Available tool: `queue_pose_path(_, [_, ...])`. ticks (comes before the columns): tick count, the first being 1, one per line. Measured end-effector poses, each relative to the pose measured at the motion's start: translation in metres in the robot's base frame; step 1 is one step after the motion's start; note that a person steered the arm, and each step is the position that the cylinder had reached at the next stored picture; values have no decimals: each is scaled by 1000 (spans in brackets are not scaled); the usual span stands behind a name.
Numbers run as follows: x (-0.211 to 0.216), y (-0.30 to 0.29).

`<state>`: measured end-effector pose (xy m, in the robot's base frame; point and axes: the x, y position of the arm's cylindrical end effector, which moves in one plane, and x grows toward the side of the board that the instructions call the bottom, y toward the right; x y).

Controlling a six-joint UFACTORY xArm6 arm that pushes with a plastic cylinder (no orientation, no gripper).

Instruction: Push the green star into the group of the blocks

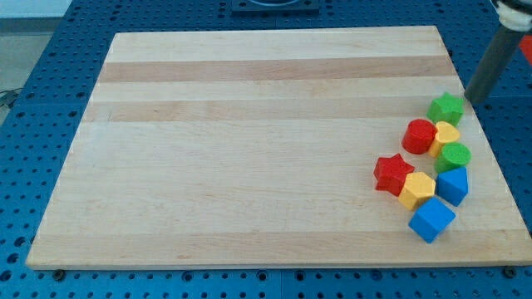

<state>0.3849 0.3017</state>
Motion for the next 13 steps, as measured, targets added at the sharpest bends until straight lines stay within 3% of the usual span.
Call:
queue_pose_path(3, [-1, -42])
queue_pose_path(6, [58, -68])
queue_pose_path(11, [58, -81])
queue_pose_path(13, [77, -94])
